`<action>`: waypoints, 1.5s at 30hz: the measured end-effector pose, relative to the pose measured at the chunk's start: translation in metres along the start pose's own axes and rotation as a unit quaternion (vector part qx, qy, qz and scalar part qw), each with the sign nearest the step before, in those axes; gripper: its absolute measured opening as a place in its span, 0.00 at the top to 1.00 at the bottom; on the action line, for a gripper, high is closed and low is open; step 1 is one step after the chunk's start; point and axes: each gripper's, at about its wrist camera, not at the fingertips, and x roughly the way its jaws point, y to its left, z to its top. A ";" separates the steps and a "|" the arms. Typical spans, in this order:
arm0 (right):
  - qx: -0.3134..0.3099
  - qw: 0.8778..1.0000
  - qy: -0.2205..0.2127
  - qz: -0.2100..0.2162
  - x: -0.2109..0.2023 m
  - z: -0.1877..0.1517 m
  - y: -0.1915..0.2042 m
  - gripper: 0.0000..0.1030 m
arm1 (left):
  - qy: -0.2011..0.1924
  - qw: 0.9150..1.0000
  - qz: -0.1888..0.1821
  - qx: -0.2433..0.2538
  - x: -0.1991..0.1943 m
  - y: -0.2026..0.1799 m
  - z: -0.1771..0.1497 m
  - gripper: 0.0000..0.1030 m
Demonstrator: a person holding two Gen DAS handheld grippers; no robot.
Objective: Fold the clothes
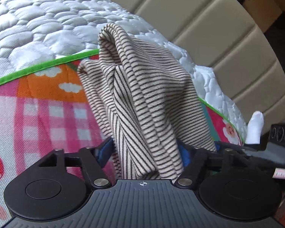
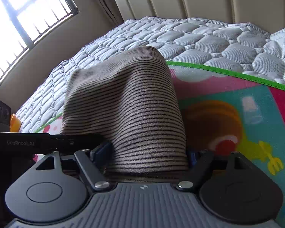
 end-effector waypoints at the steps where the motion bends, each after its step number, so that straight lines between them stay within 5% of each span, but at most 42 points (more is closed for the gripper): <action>1: 0.006 1.000 -0.002 0.013 0.005 0.003 0.005 0.28 | -0.007 1.000 0.001 -0.007 -0.005 0.007 0.005 0.33; 7: -0.017 0.999 -0.019 0.038 0.055 0.026 0.058 0.28 | -0.068 0.996 0.029 -0.047 -0.040 0.062 0.044 0.39; 12: -0.026 0.999 -0.031 0.032 0.086 0.034 0.084 0.24 | -0.090 0.991 0.037 -0.091 -0.044 0.100 0.057 0.30; 20: -0.013 0.999 -0.049 0.008 0.045 0.007 0.071 0.04 | -0.105 0.991 0.082 -0.025 -0.045 0.079 0.044 0.15; 27: -0.032 0.998 -0.042 -0.033 -0.028 -0.049 0.073 0.00 | -0.140 0.970 0.199 0.028 -0.092 0.019 -0.008 0.07; 35: -0.060 0.991 -0.120 -0.023 -0.113 -0.099 0.091 0.00 | -0.162 0.951 0.261 0.033 -0.152 -0.046 -0.128 0.00; 39: -0.023 0.996 -0.077 -0.047 -0.097 -0.108 0.076 0.00 | -0.117 0.948 0.297 0.001 -0.141 -0.037 -0.150 0.00; 42: -0.066 0.993 -0.021 -0.093 -0.068 -0.114 0.066 0.00 | -0.069 0.952 0.298 -0.011 -0.120 -0.028 -0.149 0.00; 45: -0.116 0.984 -0.007 -0.136 -0.052 -0.123 0.072 0.00 | -0.039 0.943 0.331 0.011 -0.100 -0.028 -0.159 0.00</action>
